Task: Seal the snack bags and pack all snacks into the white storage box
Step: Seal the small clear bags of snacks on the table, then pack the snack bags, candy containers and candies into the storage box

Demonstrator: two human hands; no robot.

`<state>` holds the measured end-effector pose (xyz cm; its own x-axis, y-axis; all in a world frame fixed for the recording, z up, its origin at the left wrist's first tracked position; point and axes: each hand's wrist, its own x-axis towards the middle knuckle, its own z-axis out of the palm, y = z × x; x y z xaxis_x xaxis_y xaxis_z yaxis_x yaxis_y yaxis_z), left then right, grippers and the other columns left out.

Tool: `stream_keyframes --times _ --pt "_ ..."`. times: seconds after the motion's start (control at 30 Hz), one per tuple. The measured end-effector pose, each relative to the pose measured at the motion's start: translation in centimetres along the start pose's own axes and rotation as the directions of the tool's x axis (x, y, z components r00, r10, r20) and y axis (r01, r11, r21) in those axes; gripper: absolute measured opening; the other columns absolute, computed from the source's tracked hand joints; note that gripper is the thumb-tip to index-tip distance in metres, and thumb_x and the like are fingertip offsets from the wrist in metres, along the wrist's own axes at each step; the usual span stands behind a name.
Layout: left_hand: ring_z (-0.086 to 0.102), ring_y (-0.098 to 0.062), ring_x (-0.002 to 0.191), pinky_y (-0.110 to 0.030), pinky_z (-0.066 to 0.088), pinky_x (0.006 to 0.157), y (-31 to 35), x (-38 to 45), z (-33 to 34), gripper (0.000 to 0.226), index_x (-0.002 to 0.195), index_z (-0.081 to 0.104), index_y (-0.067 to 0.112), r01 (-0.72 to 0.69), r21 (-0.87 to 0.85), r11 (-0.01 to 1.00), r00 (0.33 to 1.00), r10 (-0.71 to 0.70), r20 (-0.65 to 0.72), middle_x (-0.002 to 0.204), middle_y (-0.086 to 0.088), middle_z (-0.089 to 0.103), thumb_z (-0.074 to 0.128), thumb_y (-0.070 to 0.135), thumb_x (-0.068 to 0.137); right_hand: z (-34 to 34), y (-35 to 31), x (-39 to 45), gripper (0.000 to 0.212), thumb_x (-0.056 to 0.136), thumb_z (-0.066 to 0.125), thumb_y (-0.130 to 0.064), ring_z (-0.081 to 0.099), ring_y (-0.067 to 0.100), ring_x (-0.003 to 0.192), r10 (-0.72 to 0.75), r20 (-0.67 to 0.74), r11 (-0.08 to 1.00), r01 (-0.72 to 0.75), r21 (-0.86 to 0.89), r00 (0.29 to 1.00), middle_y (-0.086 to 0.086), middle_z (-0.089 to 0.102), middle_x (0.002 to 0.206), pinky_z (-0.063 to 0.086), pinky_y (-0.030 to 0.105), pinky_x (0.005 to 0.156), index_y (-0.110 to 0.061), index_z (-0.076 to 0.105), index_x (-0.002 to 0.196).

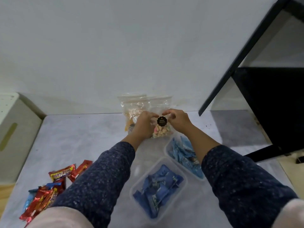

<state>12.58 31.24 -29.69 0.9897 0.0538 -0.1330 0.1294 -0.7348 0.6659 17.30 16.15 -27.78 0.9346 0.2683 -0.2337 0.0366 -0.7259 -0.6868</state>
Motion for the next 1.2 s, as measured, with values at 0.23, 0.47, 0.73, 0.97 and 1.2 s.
stream_keyframes --times 0.23,0.47,0.73,0.97,1.2 --pt "0.051 -0.027 0.122 -0.026 0.039 0.100 0.4 -0.3 -1.6 0.052 0.136 0.048 0.013 0.084 0.056 0.995 0.995 -0.087 0.056 0.135 -0.012 0.051 0.060 0.010 0.086 -1.1 -0.3 0.3 0.053 0.084 0.047 0.004 0.048 0.021 0.127 0.021 0.128 0.992 -0.005 -0.128 0.992 0.003 0.050 0.142 0.032 0.011 0.086 -0.020 0.055 0.132" --pt "0.043 -0.031 0.128 -0.040 0.041 0.101 0.0 -2.5 -7.3 0.064 0.142 0.031 0.006 0.147 0.337 0.930 0.983 -0.177 0.059 0.141 -0.014 0.040 0.055 0.036 0.091 -2.8 -5.7 -1.5 0.064 0.091 0.053 -0.014 0.046 0.029 0.127 0.108 0.163 0.851 -0.006 -0.526 0.981 0.013 0.037 0.148 0.044 0.033 0.096 -0.020 0.027 0.149" --pt "0.044 -0.029 0.124 -0.039 0.043 0.093 -4.0 -11.0 -17.5 0.065 0.132 0.043 0.003 0.232 0.559 0.796 0.973 -0.198 -0.122 0.134 -0.014 0.046 0.033 0.056 0.095 1.2 -14.9 -5.4 0.046 0.091 0.050 -0.038 0.057 0.029 0.098 0.033 0.164 0.734 0.087 -0.673 0.986 0.015 0.061 0.119 0.040 0.028 0.077 0.000 0.058 0.116" --pt "0.052 -0.030 0.113 -0.038 0.046 0.083 -12.4 -21.0 -26.8 0.065 0.123 0.050 0.000 0.444 0.518 0.731 0.893 -0.318 -0.317 0.125 -0.016 0.053 0.031 0.056 0.096 9.5 -25.3 -8.6 0.058 0.092 0.045 -0.050 0.053 0.030 0.117 -0.124 0.240 0.723 0.253 -0.643 0.963 0.014 0.057 0.128 0.044 0.035 0.095 -0.002 0.055 0.123" --pt "0.051 -0.031 0.114 -0.037 0.046 0.084 -20.5 -29.6 -31.6 0.063 0.122 0.050 0.000 0.639 0.437 0.633 0.768 -0.495 -0.407 0.125 -0.017 0.052 0.031 0.054 0.097 18.2 -33.4 -10.9 0.044 0.095 0.043 -0.046 0.049 0.028 0.092 -0.277 0.380 0.648 0.464 -0.605 0.883 0.002 0.050 0.077 0.038 0.032 0.077 -0.011 0.050 0.070"
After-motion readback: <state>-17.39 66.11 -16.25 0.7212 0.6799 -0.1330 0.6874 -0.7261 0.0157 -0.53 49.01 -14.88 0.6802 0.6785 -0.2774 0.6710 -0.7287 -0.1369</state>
